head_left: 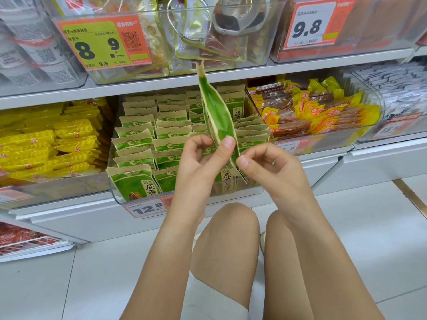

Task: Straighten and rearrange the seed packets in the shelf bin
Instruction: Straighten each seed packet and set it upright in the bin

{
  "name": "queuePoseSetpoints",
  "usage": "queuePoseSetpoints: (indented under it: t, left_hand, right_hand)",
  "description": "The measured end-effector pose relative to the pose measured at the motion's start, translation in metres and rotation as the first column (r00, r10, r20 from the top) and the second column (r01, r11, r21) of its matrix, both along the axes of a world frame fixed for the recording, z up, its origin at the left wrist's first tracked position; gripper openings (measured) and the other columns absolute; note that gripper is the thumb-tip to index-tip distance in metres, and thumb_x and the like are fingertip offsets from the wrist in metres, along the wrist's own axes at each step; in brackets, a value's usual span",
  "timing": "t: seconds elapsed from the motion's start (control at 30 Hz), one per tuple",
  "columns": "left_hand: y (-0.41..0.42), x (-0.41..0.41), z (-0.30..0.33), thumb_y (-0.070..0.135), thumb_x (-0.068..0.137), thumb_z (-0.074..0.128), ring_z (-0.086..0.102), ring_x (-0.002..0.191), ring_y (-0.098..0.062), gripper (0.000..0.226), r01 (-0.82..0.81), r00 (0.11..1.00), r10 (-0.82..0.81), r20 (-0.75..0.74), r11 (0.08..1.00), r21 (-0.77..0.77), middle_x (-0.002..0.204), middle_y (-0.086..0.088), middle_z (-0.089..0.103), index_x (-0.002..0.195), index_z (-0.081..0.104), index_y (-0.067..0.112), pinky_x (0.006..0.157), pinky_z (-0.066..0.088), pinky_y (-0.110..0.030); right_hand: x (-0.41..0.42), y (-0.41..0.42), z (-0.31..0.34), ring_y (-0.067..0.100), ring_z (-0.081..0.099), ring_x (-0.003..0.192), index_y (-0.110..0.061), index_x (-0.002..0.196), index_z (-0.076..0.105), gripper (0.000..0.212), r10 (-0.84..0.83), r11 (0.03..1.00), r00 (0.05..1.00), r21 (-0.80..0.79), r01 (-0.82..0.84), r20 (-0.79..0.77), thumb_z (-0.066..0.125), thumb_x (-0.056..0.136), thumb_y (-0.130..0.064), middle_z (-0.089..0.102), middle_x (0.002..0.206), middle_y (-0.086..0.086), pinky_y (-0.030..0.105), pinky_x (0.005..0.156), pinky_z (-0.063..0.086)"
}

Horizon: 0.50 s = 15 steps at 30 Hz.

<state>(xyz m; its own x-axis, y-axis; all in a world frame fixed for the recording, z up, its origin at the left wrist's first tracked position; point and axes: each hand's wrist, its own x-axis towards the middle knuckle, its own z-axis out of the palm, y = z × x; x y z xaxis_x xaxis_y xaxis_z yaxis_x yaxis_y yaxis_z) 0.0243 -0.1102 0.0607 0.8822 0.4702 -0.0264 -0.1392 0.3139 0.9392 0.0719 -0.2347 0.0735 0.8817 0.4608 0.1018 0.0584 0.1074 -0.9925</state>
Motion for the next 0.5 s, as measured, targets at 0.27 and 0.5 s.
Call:
queuePoseSetpoints:
  t: [0.27, 0.5]
  left_hand:
    - [-0.0016, -0.0031, 0.0019, 0.036, 0.078, 0.075, 0.065, 0.077, 0.001, 0.041, 0.010, 1.000, -0.010, 0.004, 0.999, 0.038, 0.080, 0.019, 0.065, 0.100, 0.051, 0.011, 0.092, 0.053, -0.033]
    - [-0.0017, -0.0038, 0.0042, 0.032, 0.079, 0.067, 0.065, 0.086, -0.008, 0.038, 0.057, 0.998, -0.056, -0.013, 0.998, 0.016, 0.089, 0.009, 0.068, 0.107, 0.053, 0.008, 0.096, 0.052, -0.041]
  right_hand:
    - [-0.0017, -0.0017, 0.0003, -0.001, 0.057, 0.060, -0.009, 0.077, 0.066, 0.008, -0.008, 1.000, 1.000, 0.012, 0.009, -0.023, 0.069, 0.077, -0.017, 0.065, 0.064, -0.014, 0.010, 0.061, 0.042]
    - [0.0027, -0.0044, -0.0028, 0.001, 0.054, 0.064, -0.013, 0.073, 0.067, 0.011, -0.022, 1.000, 1.000, -0.005, 0.022, -0.017, 0.070, 0.083, -0.008, 0.063, 0.068, -0.011, 0.010, 0.063, 0.042]
